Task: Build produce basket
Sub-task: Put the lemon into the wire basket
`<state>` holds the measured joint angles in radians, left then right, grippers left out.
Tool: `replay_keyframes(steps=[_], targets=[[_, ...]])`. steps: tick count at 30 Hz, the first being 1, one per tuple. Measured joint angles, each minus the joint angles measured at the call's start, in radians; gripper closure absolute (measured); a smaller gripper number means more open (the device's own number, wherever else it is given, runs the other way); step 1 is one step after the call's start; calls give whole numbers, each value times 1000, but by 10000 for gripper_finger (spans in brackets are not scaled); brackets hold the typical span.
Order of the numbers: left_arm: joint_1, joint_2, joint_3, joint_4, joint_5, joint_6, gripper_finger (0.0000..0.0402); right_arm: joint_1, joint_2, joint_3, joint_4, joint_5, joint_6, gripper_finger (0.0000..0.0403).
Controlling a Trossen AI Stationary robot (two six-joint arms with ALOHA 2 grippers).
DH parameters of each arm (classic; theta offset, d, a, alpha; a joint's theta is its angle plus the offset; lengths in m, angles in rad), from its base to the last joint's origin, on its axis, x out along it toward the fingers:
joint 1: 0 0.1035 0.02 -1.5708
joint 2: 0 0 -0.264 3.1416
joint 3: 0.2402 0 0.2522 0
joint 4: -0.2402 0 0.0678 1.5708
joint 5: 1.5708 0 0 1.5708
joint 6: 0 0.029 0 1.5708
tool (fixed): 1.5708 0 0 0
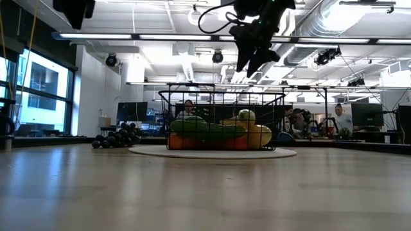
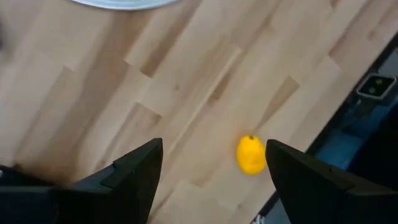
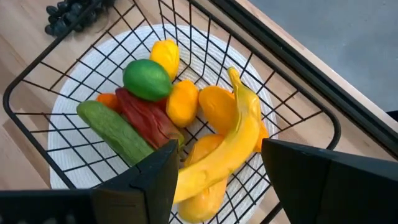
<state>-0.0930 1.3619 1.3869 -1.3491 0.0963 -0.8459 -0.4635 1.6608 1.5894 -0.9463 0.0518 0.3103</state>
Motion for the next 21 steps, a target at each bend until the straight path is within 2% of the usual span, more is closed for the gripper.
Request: replay_keyframes(steps=[10,21], targets=[[-206,58,0,59,-19,-148,126,45,0,-1,-21,0,2,192],[-327,168,1,154,-59,-321,126,124,1,-1,-43,0,29,192]])
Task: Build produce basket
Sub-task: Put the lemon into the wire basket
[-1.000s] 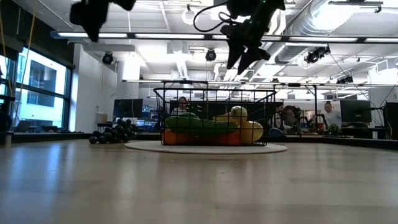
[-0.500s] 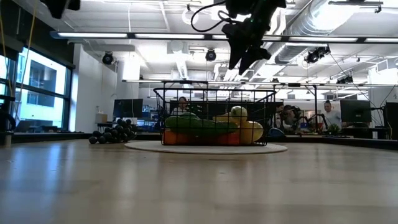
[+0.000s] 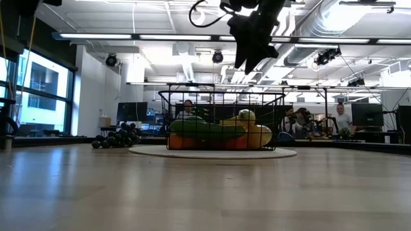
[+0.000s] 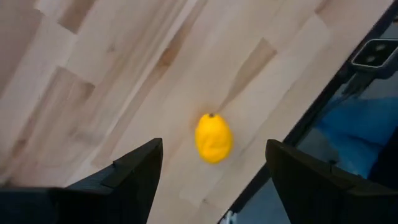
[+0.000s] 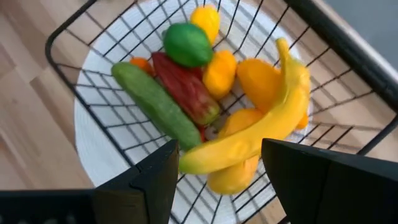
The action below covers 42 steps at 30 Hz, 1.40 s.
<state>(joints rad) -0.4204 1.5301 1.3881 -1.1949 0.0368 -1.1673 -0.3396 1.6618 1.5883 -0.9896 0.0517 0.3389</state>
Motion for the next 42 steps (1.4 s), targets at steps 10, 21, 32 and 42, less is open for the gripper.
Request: replay_keyframes(steps=[10,21,32,42], targets=[[-102,128,-1,25,-1,-78,126,57,0,0,-59,-2,59,192],[-151,281,-1,61,19,-138,126,113,0,0,-115,-3,81,192],[-164,372,-1,126,49,-145,126,133,0,0,-114,-3,83,192],[-164,446,-1,147,70,-131,127,133,0,0,-118,-2,80,192]])
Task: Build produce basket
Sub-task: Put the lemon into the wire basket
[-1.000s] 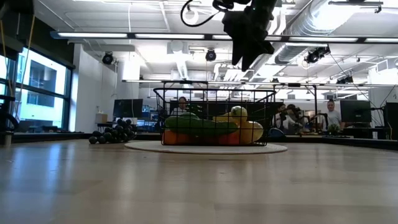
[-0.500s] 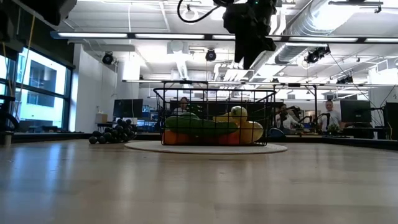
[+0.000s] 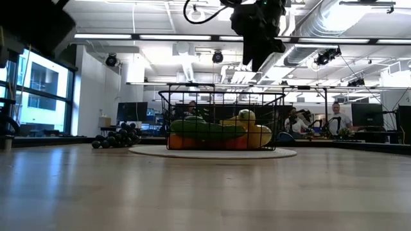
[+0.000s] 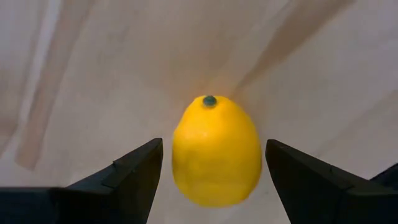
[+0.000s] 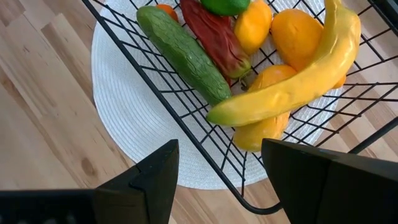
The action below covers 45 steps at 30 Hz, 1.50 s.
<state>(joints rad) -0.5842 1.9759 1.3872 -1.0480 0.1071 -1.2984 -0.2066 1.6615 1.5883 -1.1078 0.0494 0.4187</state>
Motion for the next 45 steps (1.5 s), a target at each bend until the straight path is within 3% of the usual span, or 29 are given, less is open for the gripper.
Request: replay_keyframes(steps=[5,14,25,45], targets=[[-3,41,0,1,58,28,155,0,0,0,-4,0,0,192],[1,38,0,-1,36,81,271,-5,0,0,-10,0,-19,192],[138,-40,0,-14,10,211,269,-68,-1,2,-8,1,-69,192],[592,-337,0,18,-353,416,268,-210,-3,192,-4,76,-267,192]])
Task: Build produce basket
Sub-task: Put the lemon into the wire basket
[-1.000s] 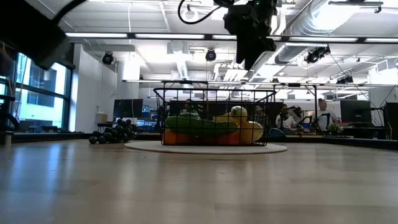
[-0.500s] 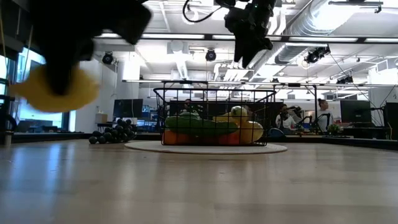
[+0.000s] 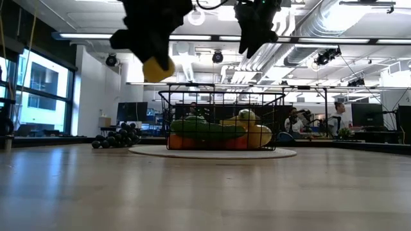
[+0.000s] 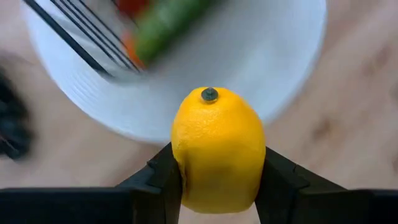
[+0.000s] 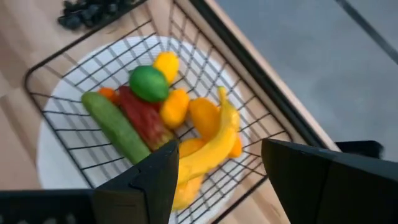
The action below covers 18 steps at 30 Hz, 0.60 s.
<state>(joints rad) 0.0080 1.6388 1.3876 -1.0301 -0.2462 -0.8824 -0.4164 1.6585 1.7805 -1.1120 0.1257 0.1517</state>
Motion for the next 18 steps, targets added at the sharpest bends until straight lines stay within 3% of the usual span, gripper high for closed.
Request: replay_keyframes(steps=[6,18], targets=[[130,-59,0,90,-108,98,268,-27,0,0,5,56,8,192],[359,-42,0,343,-76,460,268,-69,0,0,58,118,99,192]])
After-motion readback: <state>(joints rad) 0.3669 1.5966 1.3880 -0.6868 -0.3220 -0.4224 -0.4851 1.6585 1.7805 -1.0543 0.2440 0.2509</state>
